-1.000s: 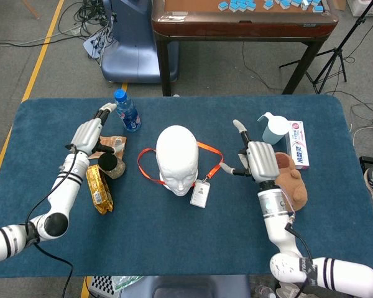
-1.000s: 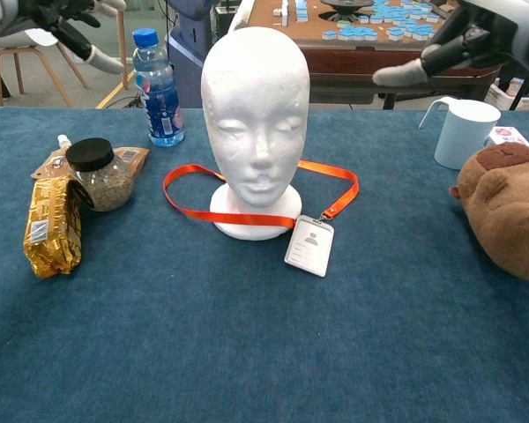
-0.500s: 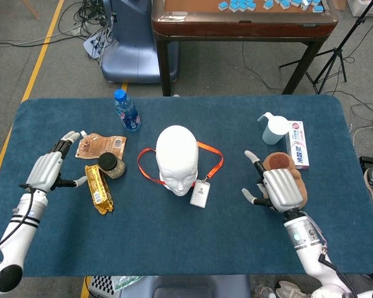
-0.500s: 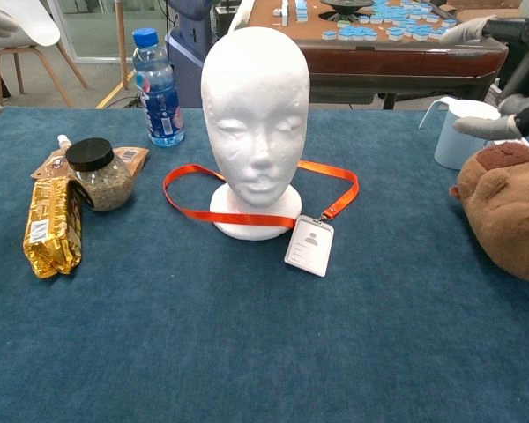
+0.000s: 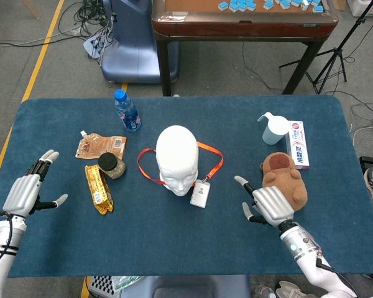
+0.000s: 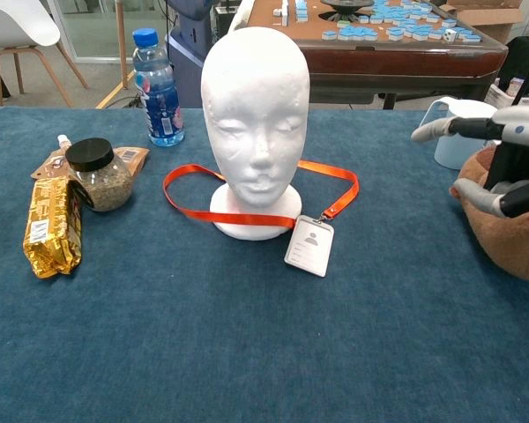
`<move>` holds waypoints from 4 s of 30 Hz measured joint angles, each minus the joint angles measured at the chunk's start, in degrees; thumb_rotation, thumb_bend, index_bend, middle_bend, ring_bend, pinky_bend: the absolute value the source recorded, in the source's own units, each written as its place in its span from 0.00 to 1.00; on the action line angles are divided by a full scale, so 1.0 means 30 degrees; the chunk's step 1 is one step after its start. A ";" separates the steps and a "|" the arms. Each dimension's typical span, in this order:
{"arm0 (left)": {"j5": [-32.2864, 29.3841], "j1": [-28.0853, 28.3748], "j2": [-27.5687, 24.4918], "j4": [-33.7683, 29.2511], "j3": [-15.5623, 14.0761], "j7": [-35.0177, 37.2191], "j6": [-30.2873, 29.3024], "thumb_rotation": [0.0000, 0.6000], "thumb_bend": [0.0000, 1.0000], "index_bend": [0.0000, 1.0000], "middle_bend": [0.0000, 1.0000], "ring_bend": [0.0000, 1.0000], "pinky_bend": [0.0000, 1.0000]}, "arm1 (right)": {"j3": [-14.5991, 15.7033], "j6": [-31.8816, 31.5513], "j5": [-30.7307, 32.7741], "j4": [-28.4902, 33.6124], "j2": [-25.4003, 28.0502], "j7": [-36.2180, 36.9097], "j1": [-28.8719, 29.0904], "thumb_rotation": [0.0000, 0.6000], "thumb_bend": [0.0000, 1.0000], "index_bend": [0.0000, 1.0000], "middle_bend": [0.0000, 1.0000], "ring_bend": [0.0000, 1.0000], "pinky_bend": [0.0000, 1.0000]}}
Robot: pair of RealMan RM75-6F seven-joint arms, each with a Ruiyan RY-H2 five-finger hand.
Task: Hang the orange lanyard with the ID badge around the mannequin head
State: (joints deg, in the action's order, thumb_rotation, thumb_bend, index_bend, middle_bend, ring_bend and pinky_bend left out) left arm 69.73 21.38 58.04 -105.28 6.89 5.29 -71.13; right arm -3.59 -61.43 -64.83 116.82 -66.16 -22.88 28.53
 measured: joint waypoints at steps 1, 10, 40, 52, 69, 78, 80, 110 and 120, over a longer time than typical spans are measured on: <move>0.0143 -0.0119 0.0005 0.0007 -0.0091 -0.0023 -0.0082 1.00 0.22 0.00 0.00 0.00 0.11 | 0.0028 0.0345 0.0309 -0.0074 -0.0090 -0.0177 0.0220 0.77 0.70 0.07 1.00 1.00 1.00; 0.1167 -0.0849 -0.0128 -0.0152 -0.0572 -0.0302 -0.0612 1.00 0.22 0.00 0.00 0.00 0.11 | 0.0016 0.2487 0.3442 -0.1255 -0.1494 -0.1750 0.2211 0.73 0.78 0.07 1.00 1.00 1.00; 0.2625 -0.1720 -0.0296 -0.0663 -0.0925 0.0050 -0.0680 1.00 0.22 0.00 0.00 0.00 0.11 | 0.0613 0.5065 1.0423 -0.5044 -0.6217 -0.2996 0.7452 0.69 0.78 0.07 1.00 1.00 1.00; 0.2781 -0.1748 -0.0165 -0.0754 -0.0891 -0.0004 -0.0528 1.00 0.22 0.00 0.00 0.00 0.11 | 0.1621 0.5491 0.9367 -0.3310 -0.5653 -0.2471 0.7686 0.68 0.78 0.07 1.00 1.00 1.00; 0.2908 -0.1952 -0.0134 -0.0722 -0.0978 0.0114 -0.0466 1.00 0.22 0.00 0.00 0.00 0.11 | 0.1940 0.4746 0.9485 -0.4852 -0.6255 -0.1636 0.7634 0.67 0.78 0.07 1.00 1.00 1.00; 0.2963 -0.1938 -0.0047 -0.0722 -0.0974 0.0082 -0.0344 1.00 0.22 0.00 0.00 0.00 0.11 | 0.2584 0.5394 0.8847 -0.3518 -0.5912 -0.1735 0.7886 0.68 0.78 0.07 1.00 1.00 1.00; 0.2998 -0.1901 0.0005 -0.0740 -0.0972 0.0035 -0.0288 1.00 0.22 0.00 0.00 0.00 0.11 | 0.2749 0.5537 0.8391 -0.2954 -0.5685 -0.1607 0.7851 0.67 0.78 0.07 1.00 1.00 1.00; 0.3182 -0.2108 -0.0019 -0.0690 -0.1071 0.0367 -0.0321 1.00 0.22 0.00 0.00 0.00 0.11 | 0.1777 0.4914 0.9020 -0.4773 -0.5823 0.0104 0.7732 0.67 0.77 0.07 1.00 1.00 1.00; 0.3295 -0.2095 0.0055 -0.0583 -0.1093 0.0570 -0.0226 1.00 0.22 0.00 0.00 0.00 0.11 | 0.1683 0.5278 0.9979 -0.5228 -0.6298 -0.0305 0.8370 0.68 0.76 0.07 1.00 1.00 1.00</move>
State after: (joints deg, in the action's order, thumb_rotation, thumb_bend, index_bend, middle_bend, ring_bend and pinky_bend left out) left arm 79.61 15.09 58.20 -107.03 3.61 7.00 -71.81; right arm 1.46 -45.59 -34.89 101.14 -85.05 -23.80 53.64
